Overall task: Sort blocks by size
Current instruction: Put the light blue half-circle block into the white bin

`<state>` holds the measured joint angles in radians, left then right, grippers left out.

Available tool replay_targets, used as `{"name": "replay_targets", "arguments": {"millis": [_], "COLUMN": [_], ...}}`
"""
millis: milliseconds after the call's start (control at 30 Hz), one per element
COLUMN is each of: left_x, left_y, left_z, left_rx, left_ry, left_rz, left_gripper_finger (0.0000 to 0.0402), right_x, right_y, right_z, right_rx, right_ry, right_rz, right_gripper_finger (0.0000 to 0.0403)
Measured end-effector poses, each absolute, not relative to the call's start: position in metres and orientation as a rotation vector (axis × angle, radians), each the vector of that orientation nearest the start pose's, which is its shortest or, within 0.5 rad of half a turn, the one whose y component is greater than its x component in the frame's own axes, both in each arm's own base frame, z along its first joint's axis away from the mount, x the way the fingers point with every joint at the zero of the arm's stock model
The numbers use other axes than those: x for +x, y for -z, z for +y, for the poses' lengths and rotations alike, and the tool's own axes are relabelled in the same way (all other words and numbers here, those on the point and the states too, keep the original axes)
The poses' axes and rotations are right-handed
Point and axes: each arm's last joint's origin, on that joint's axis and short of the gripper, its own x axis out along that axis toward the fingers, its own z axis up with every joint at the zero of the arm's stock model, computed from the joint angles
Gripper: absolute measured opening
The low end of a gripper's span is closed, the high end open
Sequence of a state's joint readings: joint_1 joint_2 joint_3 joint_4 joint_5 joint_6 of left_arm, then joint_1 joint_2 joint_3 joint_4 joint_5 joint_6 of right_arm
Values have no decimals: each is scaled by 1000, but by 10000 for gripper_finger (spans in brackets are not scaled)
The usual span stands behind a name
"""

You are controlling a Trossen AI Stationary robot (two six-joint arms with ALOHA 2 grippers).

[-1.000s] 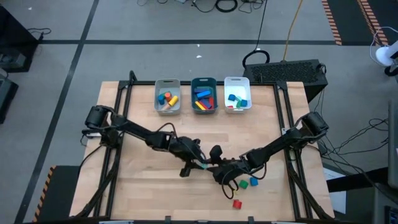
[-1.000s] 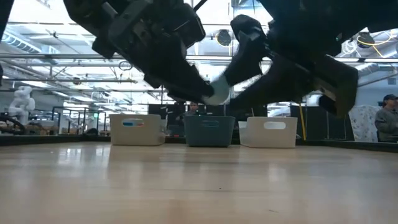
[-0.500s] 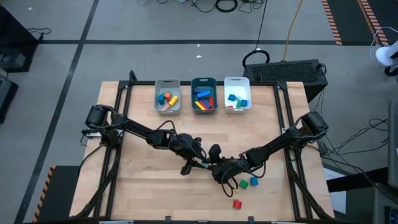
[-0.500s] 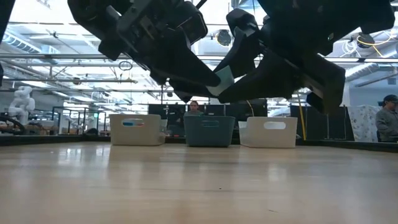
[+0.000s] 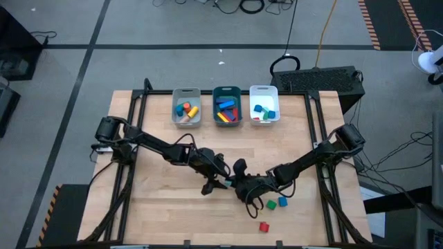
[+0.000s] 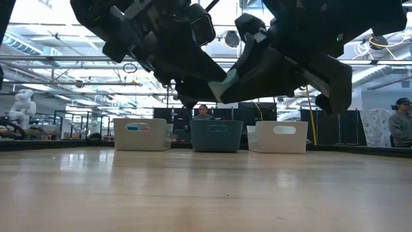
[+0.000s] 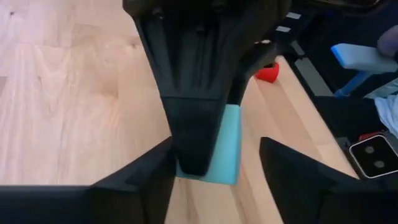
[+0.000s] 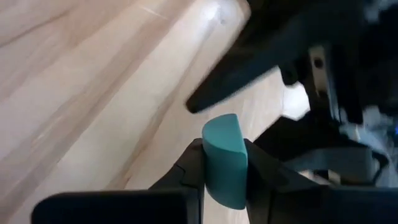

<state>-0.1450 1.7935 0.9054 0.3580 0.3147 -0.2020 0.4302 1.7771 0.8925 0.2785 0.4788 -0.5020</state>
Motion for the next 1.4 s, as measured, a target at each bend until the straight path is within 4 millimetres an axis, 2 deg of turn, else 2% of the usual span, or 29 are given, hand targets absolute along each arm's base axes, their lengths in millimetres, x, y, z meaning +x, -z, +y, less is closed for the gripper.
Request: {"name": "replay_targets", "arguments": {"millis": [167,300,500,767,967,1167,1267,1400], "left_x": [356,355,351,350,349,348,348,348], "left_y": [-157,-153,-146,-146,-146,-146,-146,-146], "left_z": [-54,-47,-39,-44,-51,-56,-56,-56], "left_rx": [-230,-169,-81,-66,-56,-50,-43,-47], "left_ry": [328,176,-72,-79,-67,-56,-53,-55], "left_rz": [606,642,701,701,699,701,701,704], "left_gripper_finger": [251,253,254,254,254,254,254,253], "right_x": [325,321,311,297,282,262,253,246], "right_y": [-152,-149,-164,-203,-224,-224,-218,-208], "right_z": [125,111,77,13,-48,-108,-134,-158], "right_rx": [-584,-512,-450,-329,-171,-48,73,196], "right_ry": [28,86,240,435,659,842,842,813], "right_rz": [624,723,830,851,808,848,861,869], "right_gripper_finger": [55,55,55,55,55,54,53,53]}}
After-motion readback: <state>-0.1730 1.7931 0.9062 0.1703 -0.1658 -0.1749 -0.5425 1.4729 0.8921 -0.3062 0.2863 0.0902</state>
